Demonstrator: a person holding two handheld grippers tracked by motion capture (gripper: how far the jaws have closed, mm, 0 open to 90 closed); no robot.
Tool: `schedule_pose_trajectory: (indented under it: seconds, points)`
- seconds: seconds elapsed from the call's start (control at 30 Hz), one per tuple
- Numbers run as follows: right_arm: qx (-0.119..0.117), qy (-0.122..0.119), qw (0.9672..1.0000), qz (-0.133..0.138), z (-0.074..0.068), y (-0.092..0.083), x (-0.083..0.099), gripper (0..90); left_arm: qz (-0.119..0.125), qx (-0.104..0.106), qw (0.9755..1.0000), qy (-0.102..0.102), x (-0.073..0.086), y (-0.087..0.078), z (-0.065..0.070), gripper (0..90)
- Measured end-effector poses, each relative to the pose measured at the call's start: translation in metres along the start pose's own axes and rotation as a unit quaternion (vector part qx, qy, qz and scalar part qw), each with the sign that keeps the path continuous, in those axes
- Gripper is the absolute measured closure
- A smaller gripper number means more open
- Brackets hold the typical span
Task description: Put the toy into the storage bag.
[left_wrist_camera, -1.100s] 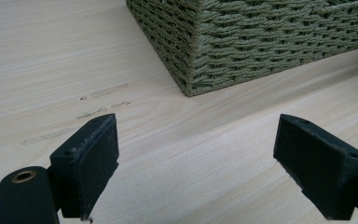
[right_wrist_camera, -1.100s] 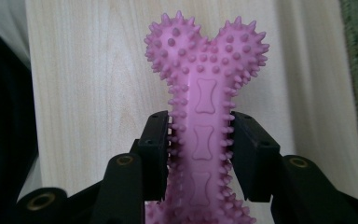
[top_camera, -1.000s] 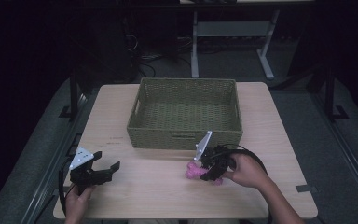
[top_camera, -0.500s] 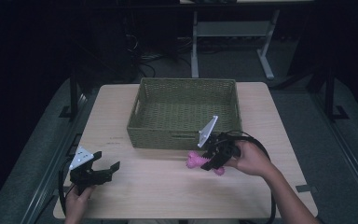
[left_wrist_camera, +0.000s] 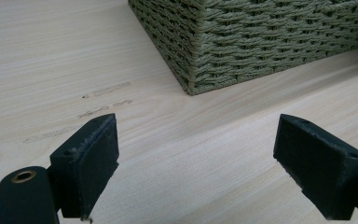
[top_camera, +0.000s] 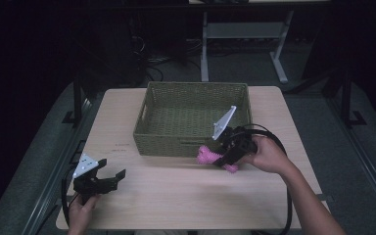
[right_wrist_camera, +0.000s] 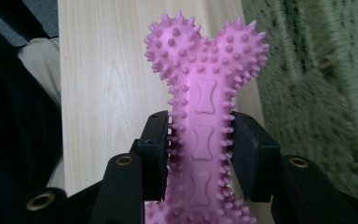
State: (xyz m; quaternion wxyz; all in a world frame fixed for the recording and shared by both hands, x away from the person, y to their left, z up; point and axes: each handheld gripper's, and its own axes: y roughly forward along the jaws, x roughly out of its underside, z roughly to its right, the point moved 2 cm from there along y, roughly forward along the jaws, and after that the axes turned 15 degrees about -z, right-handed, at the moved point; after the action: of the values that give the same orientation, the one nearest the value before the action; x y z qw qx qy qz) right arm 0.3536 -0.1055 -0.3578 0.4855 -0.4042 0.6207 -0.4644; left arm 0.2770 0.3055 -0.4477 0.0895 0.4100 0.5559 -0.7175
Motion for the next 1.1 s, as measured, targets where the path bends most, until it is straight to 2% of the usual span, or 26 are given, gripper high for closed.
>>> schedule_pose_trajectory:
  seconds: [0.4, 1.1]
  points:
    - [-0.008, 0.016, 0.9997, 0.016, 0.018, -0.021, 0.004, 58.5, -0.001, -0.001, 1.0000, 0.000, 0.000, 0.001, 0.000, 13.3]
    - [0.002, 0.030, 0.9995, 0.009, 0.039, -0.041, -0.002, 58.5, -0.001, 0.001, 1.0000, 0.000, -0.001, 0.001, 0.000, 13.4]
